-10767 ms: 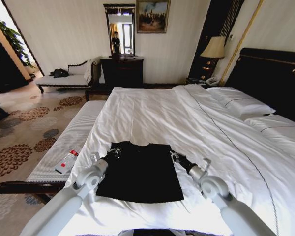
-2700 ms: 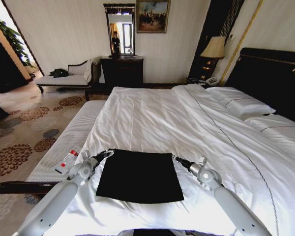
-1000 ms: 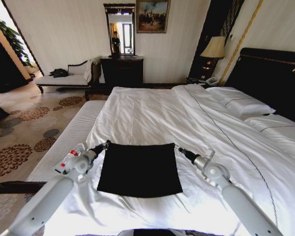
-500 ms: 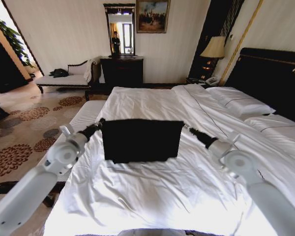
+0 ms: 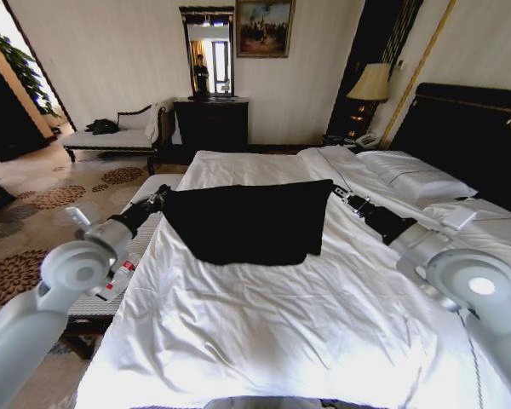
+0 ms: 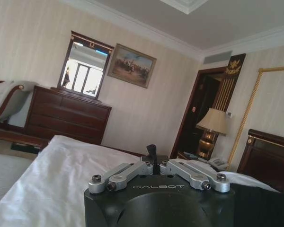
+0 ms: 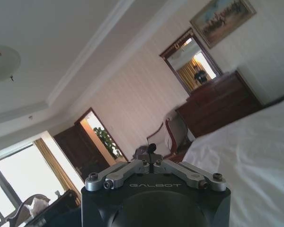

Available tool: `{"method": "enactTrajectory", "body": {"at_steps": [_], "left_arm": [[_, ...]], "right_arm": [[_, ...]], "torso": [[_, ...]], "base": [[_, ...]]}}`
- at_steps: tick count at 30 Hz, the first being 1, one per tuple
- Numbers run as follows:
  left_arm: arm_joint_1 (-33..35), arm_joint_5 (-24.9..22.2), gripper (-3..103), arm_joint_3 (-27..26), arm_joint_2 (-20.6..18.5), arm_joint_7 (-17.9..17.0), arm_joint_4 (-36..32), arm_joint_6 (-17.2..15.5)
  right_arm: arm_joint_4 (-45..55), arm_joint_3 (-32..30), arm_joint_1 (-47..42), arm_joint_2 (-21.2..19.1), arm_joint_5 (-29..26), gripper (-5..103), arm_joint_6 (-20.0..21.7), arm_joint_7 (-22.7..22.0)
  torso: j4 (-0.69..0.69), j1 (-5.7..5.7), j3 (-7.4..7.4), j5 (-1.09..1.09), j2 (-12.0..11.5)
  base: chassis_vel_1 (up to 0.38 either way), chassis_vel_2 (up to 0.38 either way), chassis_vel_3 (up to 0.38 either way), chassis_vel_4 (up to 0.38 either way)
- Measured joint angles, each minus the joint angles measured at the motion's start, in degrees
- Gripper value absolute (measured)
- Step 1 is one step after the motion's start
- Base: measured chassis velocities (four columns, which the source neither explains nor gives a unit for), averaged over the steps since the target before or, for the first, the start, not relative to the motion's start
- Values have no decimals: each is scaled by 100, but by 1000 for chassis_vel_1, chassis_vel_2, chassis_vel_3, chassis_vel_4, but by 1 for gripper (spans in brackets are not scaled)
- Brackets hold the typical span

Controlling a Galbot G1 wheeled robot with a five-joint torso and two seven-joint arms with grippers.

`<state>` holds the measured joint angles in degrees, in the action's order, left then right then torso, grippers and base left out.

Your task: Fold the clothes on the bed.

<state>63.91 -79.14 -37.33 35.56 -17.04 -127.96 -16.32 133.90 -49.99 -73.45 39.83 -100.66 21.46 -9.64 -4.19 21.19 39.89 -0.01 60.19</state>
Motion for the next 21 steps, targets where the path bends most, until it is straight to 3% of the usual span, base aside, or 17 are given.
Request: {"method": "enactTrajectory", "body": {"at_steps": [7, 11, 17, 21], "left_arm": [[1656, 20, 1, -1185, 178, -8, -705, -186], [2249, 11, 1, -1654, 289, -5, -1033, -229], [2745, -15, 1, -2035, 441, -108, -1250, -360], [2581, 41, 1, -1760, 453, -224, -1106, -401]], "right_arm": [[680, -466, -1112, 508, 158, 0, 164, 24], [946, -577, -1464, 677, 181, 0, 204, 23], [972, -636, -1741, 788, 182, 0, 293, -81], [958, -498, -1548, 707, 135, 0, 355, -213]], "torso": [[1, -1, -1, 0, 0], [0, -1, -1, 0, 1], [0, -1, -1, 2, 0], [0, -1, 0, 0, 1]], "base": [[0, 0, 0, 0], [0, 0, 0, 0], [0, 0, 0, 0], [0, 0, 0, 0]]}}
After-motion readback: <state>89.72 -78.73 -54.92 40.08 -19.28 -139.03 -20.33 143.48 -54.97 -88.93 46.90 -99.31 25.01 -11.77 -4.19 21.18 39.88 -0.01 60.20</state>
